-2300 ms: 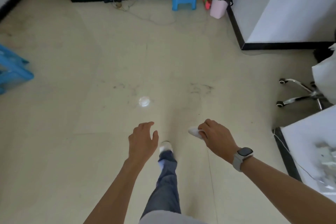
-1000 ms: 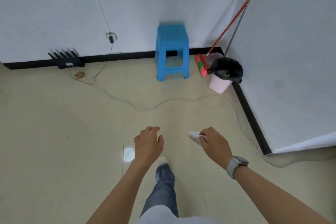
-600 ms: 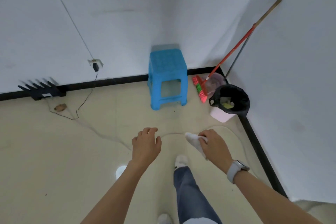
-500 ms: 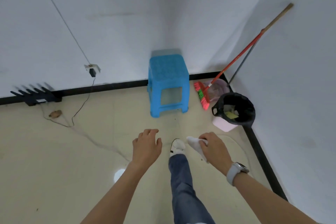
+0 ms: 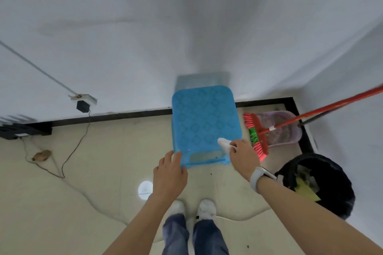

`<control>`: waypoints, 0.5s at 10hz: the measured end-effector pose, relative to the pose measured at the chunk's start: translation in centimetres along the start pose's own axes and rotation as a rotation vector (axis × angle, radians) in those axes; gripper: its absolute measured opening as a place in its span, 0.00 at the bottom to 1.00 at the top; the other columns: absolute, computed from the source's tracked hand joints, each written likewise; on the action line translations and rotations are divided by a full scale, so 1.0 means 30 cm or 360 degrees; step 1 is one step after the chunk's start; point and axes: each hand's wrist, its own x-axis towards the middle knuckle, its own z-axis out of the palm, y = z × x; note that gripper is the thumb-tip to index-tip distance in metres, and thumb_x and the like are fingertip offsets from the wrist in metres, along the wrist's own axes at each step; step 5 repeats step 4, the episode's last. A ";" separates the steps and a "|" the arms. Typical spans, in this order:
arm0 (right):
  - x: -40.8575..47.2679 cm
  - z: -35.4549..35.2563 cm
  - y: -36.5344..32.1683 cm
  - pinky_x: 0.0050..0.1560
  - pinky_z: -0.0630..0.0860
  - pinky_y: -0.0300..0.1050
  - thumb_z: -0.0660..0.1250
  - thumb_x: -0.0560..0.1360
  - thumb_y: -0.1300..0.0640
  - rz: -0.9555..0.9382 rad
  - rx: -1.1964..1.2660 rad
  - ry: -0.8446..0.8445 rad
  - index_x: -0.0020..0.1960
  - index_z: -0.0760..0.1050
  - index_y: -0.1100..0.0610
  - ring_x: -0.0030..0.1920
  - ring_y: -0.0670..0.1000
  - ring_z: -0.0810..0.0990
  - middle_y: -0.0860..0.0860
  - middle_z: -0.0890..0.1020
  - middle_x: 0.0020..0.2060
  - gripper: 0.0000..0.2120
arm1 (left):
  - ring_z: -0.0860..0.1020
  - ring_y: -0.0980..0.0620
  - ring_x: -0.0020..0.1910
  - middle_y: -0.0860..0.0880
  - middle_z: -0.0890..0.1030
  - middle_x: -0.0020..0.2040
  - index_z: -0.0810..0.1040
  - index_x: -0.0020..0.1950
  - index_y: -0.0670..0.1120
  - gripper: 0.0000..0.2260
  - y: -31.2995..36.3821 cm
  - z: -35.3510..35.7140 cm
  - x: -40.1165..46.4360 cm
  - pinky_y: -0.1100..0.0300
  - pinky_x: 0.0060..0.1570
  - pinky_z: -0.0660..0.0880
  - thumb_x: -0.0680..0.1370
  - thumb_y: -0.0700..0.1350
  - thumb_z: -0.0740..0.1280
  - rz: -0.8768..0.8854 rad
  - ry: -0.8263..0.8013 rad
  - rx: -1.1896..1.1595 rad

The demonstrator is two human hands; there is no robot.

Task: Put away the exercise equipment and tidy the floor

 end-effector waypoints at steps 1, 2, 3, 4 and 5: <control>0.185 0.014 -0.052 0.51 0.71 0.51 0.55 0.78 0.61 0.0004 0.0048 0.0218 0.56 0.72 0.63 0.55 0.60 0.73 0.59 0.74 0.56 0.11 | 0.61 0.46 0.72 0.47 0.57 0.76 0.57 0.74 0.48 0.22 0.007 0.036 0.172 0.51 0.67 0.63 0.80 0.47 0.55 0.0022 -0.0063 0.0035; 0.321 0.074 -0.078 0.52 0.71 0.52 0.56 0.78 0.62 -0.0022 -0.0046 0.0230 0.62 0.70 0.61 0.58 0.59 0.71 0.58 0.72 0.59 0.14 | 0.58 0.44 0.73 0.46 0.54 0.76 0.55 0.74 0.48 0.23 0.007 0.097 0.357 0.49 0.67 0.63 0.80 0.48 0.55 0.0039 -0.0163 0.0074; 0.387 0.174 -0.058 0.57 0.70 0.53 0.56 0.77 0.61 -0.0079 -0.0112 -0.0117 0.68 0.64 0.59 0.62 0.59 0.69 0.56 0.68 0.65 0.19 | 0.54 0.43 0.74 0.46 0.51 0.77 0.52 0.75 0.48 0.25 0.010 0.149 0.499 0.48 0.68 0.62 0.80 0.48 0.55 0.0093 -0.0202 0.0128; 0.389 0.181 -0.047 0.61 0.68 0.44 0.58 0.77 0.62 -0.0030 0.0143 -0.0110 0.68 0.66 0.59 0.64 0.57 0.70 0.56 0.69 0.66 0.19 | 0.49 0.43 0.76 0.47 0.48 0.77 0.50 0.76 0.50 0.26 0.021 0.176 0.608 0.47 0.71 0.58 0.79 0.50 0.56 0.0161 -0.0173 0.0191; 0.389 0.181 -0.047 0.61 0.68 0.44 0.58 0.77 0.62 -0.0030 0.0143 -0.0110 0.68 0.66 0.59 0.64 0.57 0.70 0.56 0.69 0.66 0.19 | 0.49 0.43 0.76 0.47 0.48 0.77 0.50 0.76 0.50 0.26 0.021 0.176 0.608 0.47 0.71 0.58 0.79 0.50 0.56 0.0161 -0.0173 0.0191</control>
